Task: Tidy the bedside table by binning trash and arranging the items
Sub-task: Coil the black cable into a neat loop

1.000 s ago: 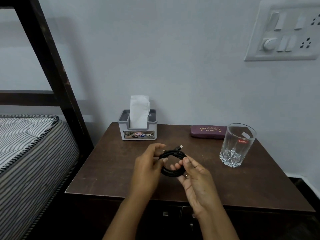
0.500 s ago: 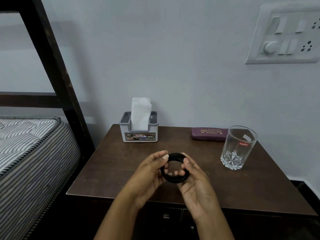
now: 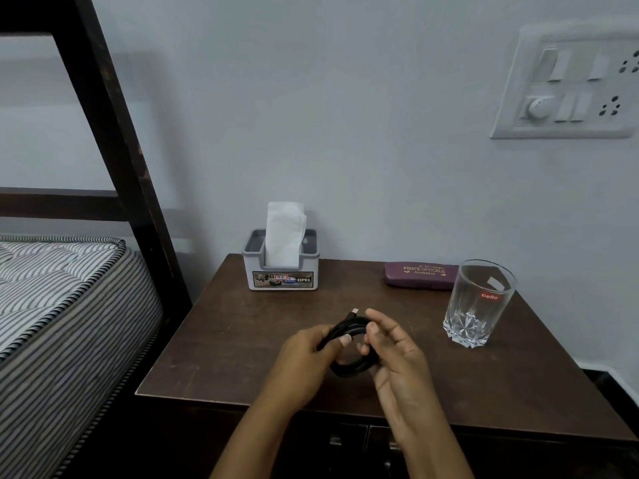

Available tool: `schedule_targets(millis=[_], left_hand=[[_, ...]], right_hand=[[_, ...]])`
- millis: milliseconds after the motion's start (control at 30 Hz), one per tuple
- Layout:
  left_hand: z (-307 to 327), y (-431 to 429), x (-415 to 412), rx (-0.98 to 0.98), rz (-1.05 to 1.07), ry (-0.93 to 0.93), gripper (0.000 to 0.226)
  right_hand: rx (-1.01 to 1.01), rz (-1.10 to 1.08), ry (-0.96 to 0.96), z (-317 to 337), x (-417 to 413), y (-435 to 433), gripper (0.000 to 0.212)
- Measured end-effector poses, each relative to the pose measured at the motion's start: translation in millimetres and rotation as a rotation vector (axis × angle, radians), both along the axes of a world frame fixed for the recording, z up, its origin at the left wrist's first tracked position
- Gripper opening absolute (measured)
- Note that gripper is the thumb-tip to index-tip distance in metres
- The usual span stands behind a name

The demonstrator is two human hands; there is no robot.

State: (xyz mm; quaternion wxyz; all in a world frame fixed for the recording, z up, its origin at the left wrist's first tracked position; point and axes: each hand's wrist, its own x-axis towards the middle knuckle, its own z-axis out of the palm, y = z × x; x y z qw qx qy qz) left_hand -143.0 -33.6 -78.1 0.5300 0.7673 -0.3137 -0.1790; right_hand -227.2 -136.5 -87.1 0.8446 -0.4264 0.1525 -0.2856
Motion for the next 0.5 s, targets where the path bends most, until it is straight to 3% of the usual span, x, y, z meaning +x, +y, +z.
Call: schedule_targets(millis=[233, 400, 500], left_hand=[[-9, 2, 7, 0.098, 0.107, -0.303, 0.014], [-6, 4, 7, -0.018, 0.037, -0.041, 0.020], [-7, 6, 8, -0.045, 0.075, -0.014, 0.012]], right_hand=[[-0.350, -0.088, 0.135, -7, 2, 0, 0.032], [-0.924, -0.043, 0.154, -14, 3, -9, 0.041], [-0.980, -0.015, 0.190, -18, 3, -8, 0.041]])
